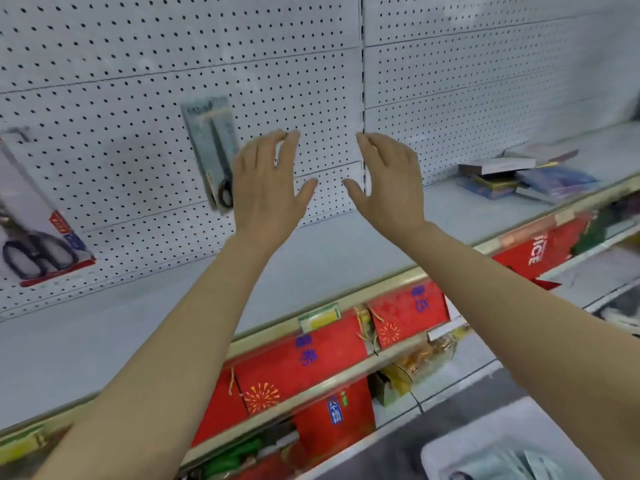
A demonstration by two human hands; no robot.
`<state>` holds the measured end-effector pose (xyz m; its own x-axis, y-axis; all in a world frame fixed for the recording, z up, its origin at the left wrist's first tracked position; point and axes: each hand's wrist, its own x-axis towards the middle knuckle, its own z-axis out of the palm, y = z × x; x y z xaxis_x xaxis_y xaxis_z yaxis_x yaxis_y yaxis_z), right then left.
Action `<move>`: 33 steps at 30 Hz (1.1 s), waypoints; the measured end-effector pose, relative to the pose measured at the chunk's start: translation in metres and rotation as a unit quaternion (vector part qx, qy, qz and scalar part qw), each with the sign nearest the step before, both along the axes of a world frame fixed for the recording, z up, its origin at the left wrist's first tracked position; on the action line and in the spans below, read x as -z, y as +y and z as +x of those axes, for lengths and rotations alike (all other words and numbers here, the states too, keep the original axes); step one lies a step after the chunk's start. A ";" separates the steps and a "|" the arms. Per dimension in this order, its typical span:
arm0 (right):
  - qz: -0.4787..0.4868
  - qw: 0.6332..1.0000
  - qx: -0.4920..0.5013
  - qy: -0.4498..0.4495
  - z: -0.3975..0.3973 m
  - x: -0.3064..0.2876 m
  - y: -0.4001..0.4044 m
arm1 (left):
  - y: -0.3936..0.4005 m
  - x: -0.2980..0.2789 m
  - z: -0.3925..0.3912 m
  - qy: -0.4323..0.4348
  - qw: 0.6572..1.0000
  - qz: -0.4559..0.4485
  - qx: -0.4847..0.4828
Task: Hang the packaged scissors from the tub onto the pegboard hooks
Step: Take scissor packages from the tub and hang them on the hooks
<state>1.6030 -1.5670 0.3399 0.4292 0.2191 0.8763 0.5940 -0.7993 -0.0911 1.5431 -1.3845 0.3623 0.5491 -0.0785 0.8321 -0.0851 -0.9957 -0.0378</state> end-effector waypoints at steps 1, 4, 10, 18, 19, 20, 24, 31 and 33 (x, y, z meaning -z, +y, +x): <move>-0.009 1.000 0.008 0.003 -0.002 0.006 -0.015 | -0.015 0.008 0.001 0.018 1.000 -0.004 0.006; -0.024 0.999 0.029 0.020 -0.010 0.030 -0.068 | -0.064 0.035 0.000 0.069 0.997 -0.009 0.015; -0.060 0.991 0.082 0.082 -0.036 0.096 -0.195 | -0.177 0.116 -0.011 0.177 0.983 -0.029 0.046; -0.081 0.957 0.168 0.222 -0.060 0.228 -0.317 | -0.277 0.250 -0.022 0.327 0.943 -0.011 0.063; -0.081 0.950 0.183 0.240 -0.066 0.247 -0.327 | -0.285 0.267 -0.022 0.343 0.937 -0.007 0.072; -0.081 0.943 0.197 0.258 -0.072 0.267 -0.335 | -0.292 0.283 -0.023 0.357 0.930 -0.002 0.082; -0.072 0.911 0.241 0.327 -0.100 0.341 -0.361 | -0.318 0.344 -0.030 0.402 0.907 0.013 0.128; -0.075 0.819 0.270 0.501 -0.149 0.460 -0.395 | -0.357 0.478 -0.055 0.592 0.793 0.057 0.133; -0.079 0.799 0.273 0.529 -0.160 0.486 -0.402 | -0.366 0.512 -0.056 0.656 0.742 0.052 0.128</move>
<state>1.4428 -1.9690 -0.1457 0.9814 -0.1822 -0.0612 -0.1905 -0.9643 -0.1840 1.4868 -1.7505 -0.1499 0.8368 -0.3467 -0.4239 -0.3027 -0.9379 0.1696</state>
